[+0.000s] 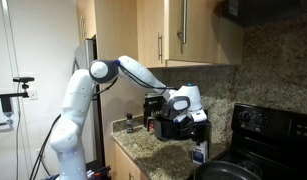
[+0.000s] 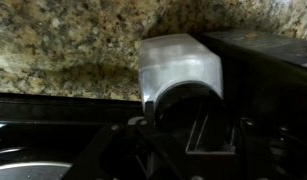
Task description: Move the salt cellar to the right
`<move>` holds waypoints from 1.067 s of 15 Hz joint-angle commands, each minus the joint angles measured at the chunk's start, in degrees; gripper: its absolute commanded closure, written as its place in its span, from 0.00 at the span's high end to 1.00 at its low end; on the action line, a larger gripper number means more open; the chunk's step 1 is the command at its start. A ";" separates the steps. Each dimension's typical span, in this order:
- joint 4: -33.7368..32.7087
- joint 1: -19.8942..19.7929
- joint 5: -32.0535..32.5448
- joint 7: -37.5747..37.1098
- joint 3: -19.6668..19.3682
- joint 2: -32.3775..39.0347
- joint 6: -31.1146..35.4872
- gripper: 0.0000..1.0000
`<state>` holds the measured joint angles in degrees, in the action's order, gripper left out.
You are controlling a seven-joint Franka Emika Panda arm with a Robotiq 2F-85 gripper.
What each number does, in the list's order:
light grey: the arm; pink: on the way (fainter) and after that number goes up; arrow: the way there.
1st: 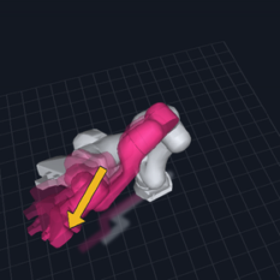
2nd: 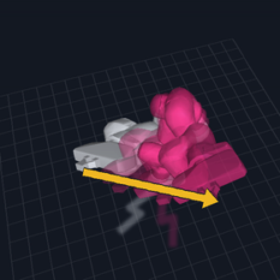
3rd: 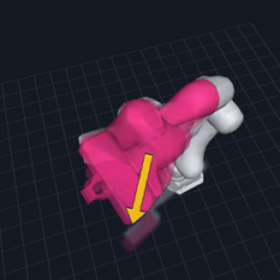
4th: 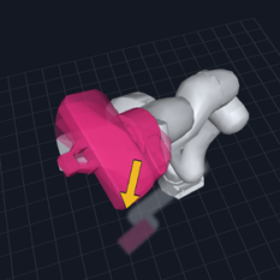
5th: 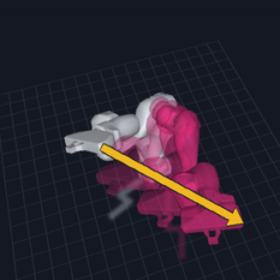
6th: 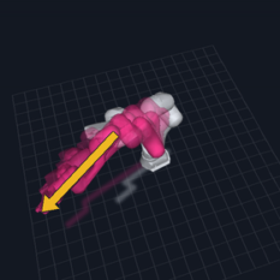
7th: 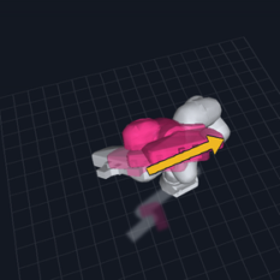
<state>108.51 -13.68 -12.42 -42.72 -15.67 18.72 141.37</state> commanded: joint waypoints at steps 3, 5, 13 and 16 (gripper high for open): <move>-2.18 -0.06 -3.50 0.37 0.38 1.80 0.76 0.37; -2.33 -0.02 -3.59 0.36 0.37 1.90 0.74 0.62; -3.00 2.55 2.00 1.42 1.23 0.71 -3.98 0.37; -5.53 3.58 1.46 -0.85 1.18 3.64 1.04 0.37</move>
<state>106.08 -10.36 -10.44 -42.51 -14.89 19.93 139.28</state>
